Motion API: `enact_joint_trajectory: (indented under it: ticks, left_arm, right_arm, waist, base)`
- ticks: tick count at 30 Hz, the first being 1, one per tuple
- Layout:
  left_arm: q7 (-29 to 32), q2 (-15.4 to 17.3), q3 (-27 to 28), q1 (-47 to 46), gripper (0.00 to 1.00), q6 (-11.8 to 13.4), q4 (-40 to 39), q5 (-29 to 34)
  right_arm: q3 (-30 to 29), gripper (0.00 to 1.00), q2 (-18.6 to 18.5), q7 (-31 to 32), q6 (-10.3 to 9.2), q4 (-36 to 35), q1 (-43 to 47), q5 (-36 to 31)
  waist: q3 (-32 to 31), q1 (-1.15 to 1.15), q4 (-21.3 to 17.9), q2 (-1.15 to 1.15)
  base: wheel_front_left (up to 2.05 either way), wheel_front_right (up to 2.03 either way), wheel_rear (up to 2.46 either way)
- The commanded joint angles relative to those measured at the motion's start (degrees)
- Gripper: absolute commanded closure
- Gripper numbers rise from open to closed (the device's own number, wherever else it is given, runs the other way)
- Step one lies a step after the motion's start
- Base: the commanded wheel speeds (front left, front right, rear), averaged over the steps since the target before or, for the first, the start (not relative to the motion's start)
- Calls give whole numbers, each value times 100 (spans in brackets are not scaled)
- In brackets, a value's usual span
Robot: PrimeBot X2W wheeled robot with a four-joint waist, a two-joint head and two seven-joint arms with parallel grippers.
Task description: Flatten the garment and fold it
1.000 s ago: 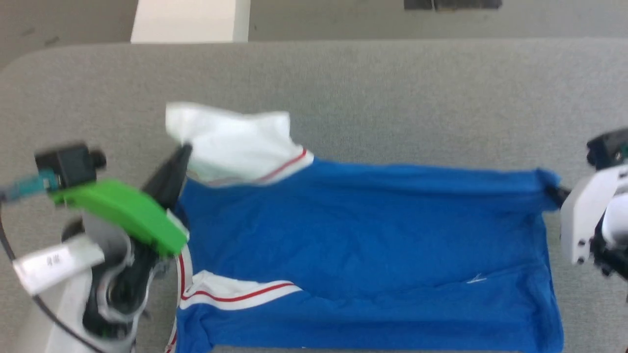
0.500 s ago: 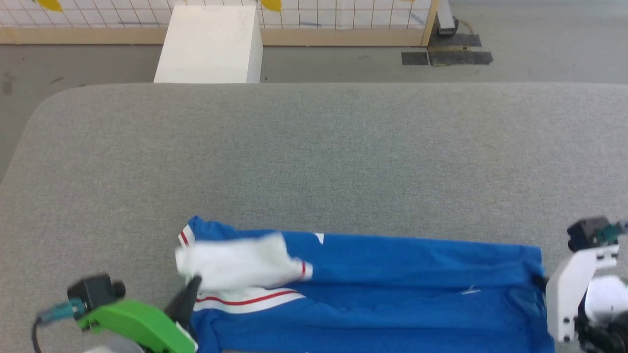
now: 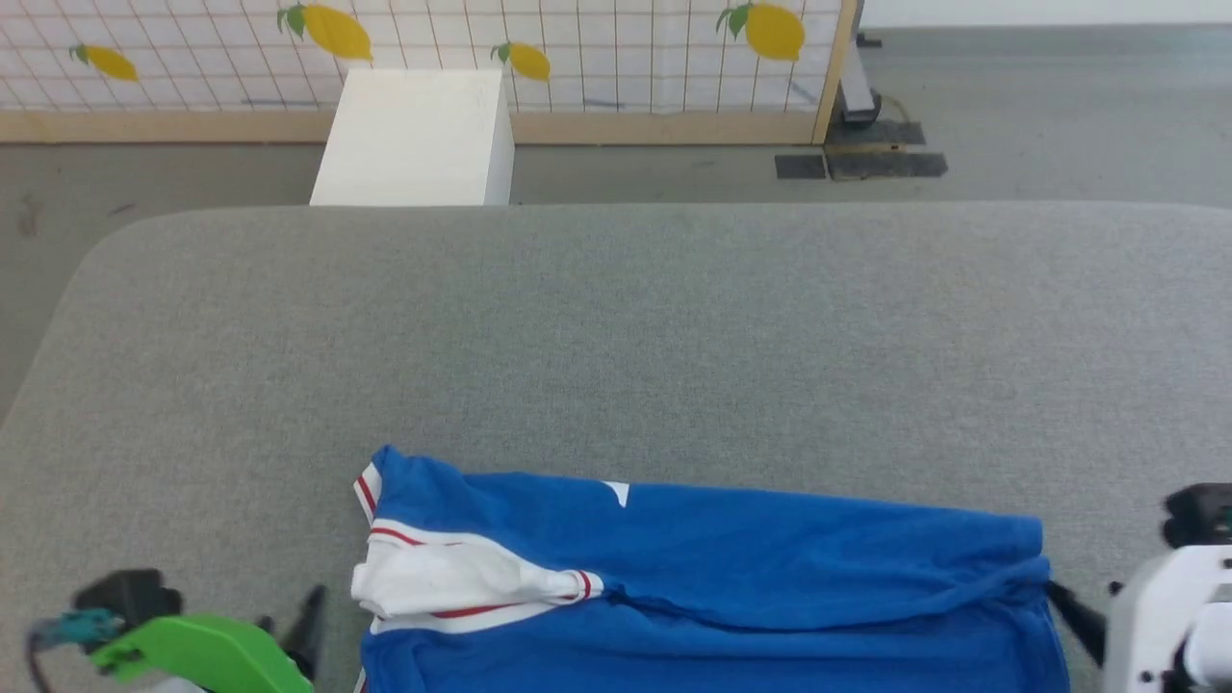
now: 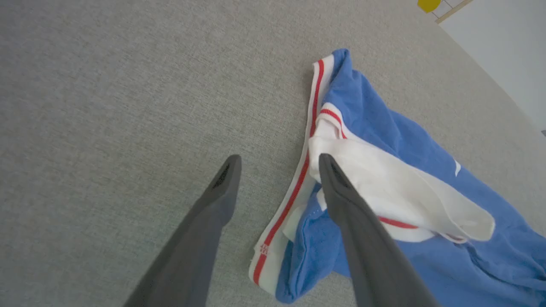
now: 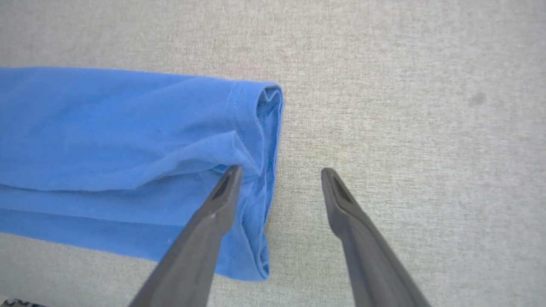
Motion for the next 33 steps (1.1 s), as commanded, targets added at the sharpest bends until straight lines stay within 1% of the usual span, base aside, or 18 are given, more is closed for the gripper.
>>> enact_joint_trajectory:
  ticks: [1, 4, 6, 8, 9, 12, 15, 17, 19, 22, 26, 30, 33]
  left_arm:
    - [1, 114, 86, 16, 0, 88, -104, 102]
    - [-137, 288, 274, -98, 0, 189, -336, 274]
    - [-444, 381, 374, -267, 0, 167, -459, 521]
    - [-823, 492, 351, -475, 0, 56, -527, 883]
    - [-1042, 458, 318, -605, 0, -30, -524, 996]
    - [-1625, 427, 149, -908, 0, -297, -346, 1373]
    - [-2407, 319, 11, -1182, 0, -537, -34, 1768]
    - [-2910, 214, -70, -1325, 0, -664, 149, 1973]
    - [-3169, 102, -156, -1421, 0, -725, 283, 2154]
    - [-3341, -26, -171, -1529, 0, -784, 388, 2403]
    - [-3398, -234, -102, -1577, 0, -874, 451, 2602]
    - [-3405, -539, 38, -1582, 0, -990, 375, 2782]
    - [-3406, -746, 123, -1573, 0, -1083, 387, 2872]
  right_arm:
    - [-151, 0, -14, 53, -8, -133, 82, 116]
    - [-497, 0, -43, 174, -8, -385, 147, 222]
    - [-706, 0, -31, 262, -8, -479, 131, 290]
    - [-810, 0, -55, 374, -8, -550, 98, 303]
    - [-809, 0, -52, 438, -8, -568, 61, 345]
    - [-490, 0, -116, 620, -8, -536, -33, 637]
    - [-103, 0, -304, 733, -8, -336, -105, 1008]
    - [58, 0, -415, 714, -8, -160, -162, 1123]
    - [180, 0, -480, 651, -8, 22, -208, 1167]
    - [424, 0, -508, 564, -8, 220, -287, 1246]
    - [802, 0, -483, 420, -8, 477, -407, 1341]
    - [1318, 0, -404, 321, -8, 622, -536, 1498]
    - [1594, 0, -446, 270, -8, 684, -606, 1582]
  waist:
    - [-69, 1, -23, 0]
    - [-73, 1, -18, 0]
    - [-60, 1, -16, 0]
    - [-13, 1, -6, 0]
    - [10, 1, -7, 0]
    - [85, 1, -23, 0]
    - [188, 1, -25, 0]
    - [256, 1, -14, 0]
    - [312, 1, 13, 0]
    - [409, 1, 31, 0]
    - [500, 1, 55, 0]
    - [574, 1, 91, 0]
    - [612, 1, 127, 0]
  base:
    - [0, 0, 0]
    - [0, 0, 0]
    - [0, 0, 0]
    - [0, 0, 0]
    - [0, 0, 0]
    - [0, 0, 0]
    - [0, 0, 0]
    - [0, 0, 0]
    - [0, 0, 0]
    - [0, 0, 0]
    - [0, 0, 0]
    - [0, 0, 0]
    - [0, 0, 0]
